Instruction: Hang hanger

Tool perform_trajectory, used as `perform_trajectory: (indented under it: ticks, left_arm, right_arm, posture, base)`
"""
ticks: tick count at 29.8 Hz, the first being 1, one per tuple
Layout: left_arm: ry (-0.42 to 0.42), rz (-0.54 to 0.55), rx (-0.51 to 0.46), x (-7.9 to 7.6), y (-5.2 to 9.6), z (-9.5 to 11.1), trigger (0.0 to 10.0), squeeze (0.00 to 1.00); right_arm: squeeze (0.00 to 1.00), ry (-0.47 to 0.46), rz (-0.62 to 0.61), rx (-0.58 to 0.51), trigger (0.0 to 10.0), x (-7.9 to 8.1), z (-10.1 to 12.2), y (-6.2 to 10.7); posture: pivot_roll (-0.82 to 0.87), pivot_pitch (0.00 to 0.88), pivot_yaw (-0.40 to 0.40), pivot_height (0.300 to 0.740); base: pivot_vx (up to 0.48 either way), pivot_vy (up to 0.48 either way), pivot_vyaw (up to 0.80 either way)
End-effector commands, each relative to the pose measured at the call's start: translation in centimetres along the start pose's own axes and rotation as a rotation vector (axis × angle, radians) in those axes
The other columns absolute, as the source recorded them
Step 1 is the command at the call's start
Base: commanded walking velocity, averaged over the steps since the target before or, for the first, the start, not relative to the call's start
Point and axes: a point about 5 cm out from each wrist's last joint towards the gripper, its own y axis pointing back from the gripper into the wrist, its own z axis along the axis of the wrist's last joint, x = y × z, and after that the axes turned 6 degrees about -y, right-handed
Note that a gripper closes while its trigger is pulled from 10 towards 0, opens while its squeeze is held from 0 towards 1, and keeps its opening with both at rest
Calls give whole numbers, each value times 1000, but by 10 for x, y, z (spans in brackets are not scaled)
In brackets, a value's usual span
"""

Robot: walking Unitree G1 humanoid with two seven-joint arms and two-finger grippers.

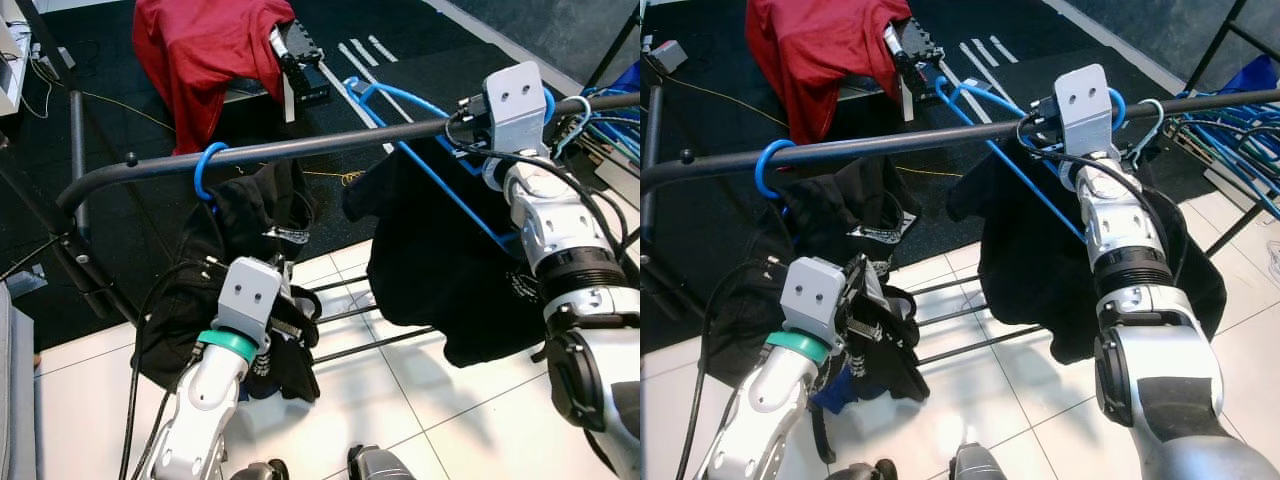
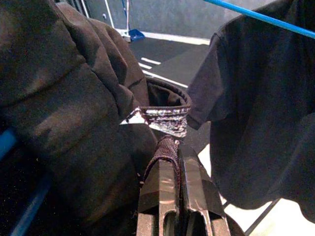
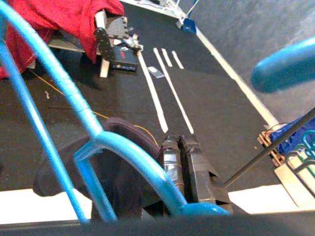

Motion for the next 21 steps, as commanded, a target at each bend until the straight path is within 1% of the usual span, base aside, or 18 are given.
perform_trajectory:
  ticks: [1, 2, 3, 5, 6, 9, 10, 11, 12, 14, 15, 16, 19, 20, 21]
  left_arm:
    - [-3, -2, -9, -1, 0, 3, 10000, 0]
    - [-3, -2, -9, -1, 0, 3, 10000, 0]
    - [-3, -2, -10, -1, -1, 3, 10000, 0]
    - [-3, -2, -10, -1, -1, 3, 10000, 0]
    - [-2, -1, -11, -1, -1, 3, 10000, 0]
    - [-2, -1, -11, -1, -1, 3, 10000, 0]
    - [-1, -2, -11, -2, 0, 3, 10000, 0]
    - [-1, -2, -11, -2, 0, 3, 10000, 0]
    - [0, -3, -11, -3, 0, 3, 10000, 0]
    - [0, -3, -11, -3, 0, 3, 10000, 0]
    - [1, -5, -12, -4, 0, 4, 10000, 0]
    - [3, -6, -13, -4, 0, 4, 10000, 0]
    - [4, -6, -13, -4, 1, 4, 10000, 0]
    - [6, -11, -12, -5, 1, 4, 10000, 0]
    - [6, -11, -12, -5, 1, 4, 10000, 0]
  right_arm:
    - [0, -17, 12, 62, 10000, 2, -11, 0]
    - [0, -17, 12, 62, 10000, 2, -11, 0]
    - [843, -29, 15, 91, 10000, 1, -18, 1]
    - [843, -29, 15, 91, 10000, 1, -18, 1]
    - [1000, -42, 30, 106, 10000, 3, -24, 2]
    - [1000, -42, 30, 106, 10000, 3, -24, 2]
    - [1000, -49, 59, 96, 10000, 9, -28, 4]
    - [1000, -49, 59, 96, 10000, 9, -28, 4]
    - [1000, -40, 112, 68, 10000, 16, -31, 9]
    - [1000, -40, 112, 68, 10000, 16, -31, 9]
    - [659, -41, 165, 46, 10000, 23, -34, 16]
    - [0, -34, 201, 29, 10000, 27, -35, 24]
    - [0, -31, 219, 21, 10000, 28, -35, 29]
    - [0, -25, 236, 21, 10000, 28, -39, 40]
    - [0, -25, 236, 21, 10000, 28, -39, 40]
  posture:
    - [-149, 76, 23, 740]
    - [-149, 76, 23, 740]
    - [-148, 74, 21, 740]
    - [-148, 74, 21, 740]
    - [-147, 72, 20, 740]
    - [-147, 72, 20, 740]
    - [-149, 73, 18, 740]
    - [-149, 73, 18, 740]
    - [-150, 77, 18, 740]
    - [-150, 77, 18, 740]
    - [-154, 82, 18, 740]
    - [-162, 88, 20, 740]
    - [-162, 88, 20, 740]
    - [-173, 94, 21, 740]
    - [-173, 94, 21, 740]
  base:
    - [0, 0, 0]
    - [0, 0, 0]
    - [0, 0, 0]
    - [0, 0, 0]
    - [0, 0, 0]
    - [0, 0, 0]
    - [0, 0, 0]
    - [0, 0, 0]
    - [0, 0, 0]
    - [0, 0, 0]
    - [0, 0, 0]
    - [0, 0, 0]
    - [0, 0, 0]
    - [0, 0, 0]
    - [0, 0, 0]
